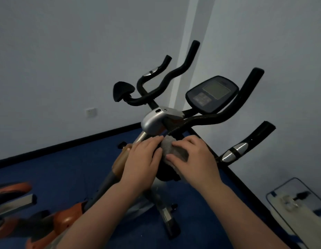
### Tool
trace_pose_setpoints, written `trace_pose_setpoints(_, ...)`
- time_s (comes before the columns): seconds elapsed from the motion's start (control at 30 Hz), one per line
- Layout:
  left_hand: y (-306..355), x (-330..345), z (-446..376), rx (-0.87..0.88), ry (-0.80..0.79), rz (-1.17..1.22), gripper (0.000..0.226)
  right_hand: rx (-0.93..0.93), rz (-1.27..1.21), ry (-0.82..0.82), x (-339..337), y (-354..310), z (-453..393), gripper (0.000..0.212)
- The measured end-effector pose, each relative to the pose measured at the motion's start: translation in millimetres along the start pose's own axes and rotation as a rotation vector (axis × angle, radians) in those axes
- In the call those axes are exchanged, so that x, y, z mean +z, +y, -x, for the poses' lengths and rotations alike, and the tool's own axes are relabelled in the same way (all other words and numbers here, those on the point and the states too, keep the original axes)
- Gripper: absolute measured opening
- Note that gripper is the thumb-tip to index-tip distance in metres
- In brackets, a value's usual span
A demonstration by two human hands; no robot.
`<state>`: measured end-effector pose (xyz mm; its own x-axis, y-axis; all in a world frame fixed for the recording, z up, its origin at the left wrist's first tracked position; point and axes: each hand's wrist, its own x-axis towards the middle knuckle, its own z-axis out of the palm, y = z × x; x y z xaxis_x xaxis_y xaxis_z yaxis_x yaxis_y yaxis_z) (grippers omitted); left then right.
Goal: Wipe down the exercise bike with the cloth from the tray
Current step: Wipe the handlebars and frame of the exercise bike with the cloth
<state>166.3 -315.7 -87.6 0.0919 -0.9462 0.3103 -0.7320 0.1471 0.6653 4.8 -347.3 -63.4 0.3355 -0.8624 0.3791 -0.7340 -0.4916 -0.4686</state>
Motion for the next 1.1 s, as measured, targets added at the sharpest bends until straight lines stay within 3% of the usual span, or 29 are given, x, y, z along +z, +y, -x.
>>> trace_pose_setpoints(0.1,-5.6,-1.5,-5.4,0.061,-0.049,0.063,0.039,0.084,0.013,0.034,8.3,-10.4,5.9,0.039)
trace_pose_setpoints(0.3,-19.2,-8.9,-7.4,0.159,-0.155,0.134,0.044,0.209,0.086,0.103,9.0,-21.8,27.8,0.015)
trace_pose_setpoints(0.43,-29.3,-19.5,-14.9,0.205,-0.189,0.156,0.041,0.272,0.068,0.164,8.4,-30.2,25.4,0.01)
trace_pose_setpoints(0.6,-36.6,-23.7,-19.1,0.25,-0.241,0.174,0.041,0.297,0.242,0.201,18.9,-43.0,9.3,0.011)
trace_pose_setpoints(0.8,-46.0,-18.6,-13.2,0.259,-0.299,0.274,0.048,0.295,0.33,0.12,25.9,-54.8,47.3,0.035)
trace_pose_setpoints(0.93,-49.9,-18.0,-16.1,0.257,-0.317,0.305,0.047,0.377,0.382,0.151,29.1,-60.9,23.8,0.026)
trace_pose_setpoints(1.1,-51.6,-24.1,-17.3,0.285,-0.35,0.317,0.048,0.27,0.522,0.03,29.4,-73.3,42.4,0.012)
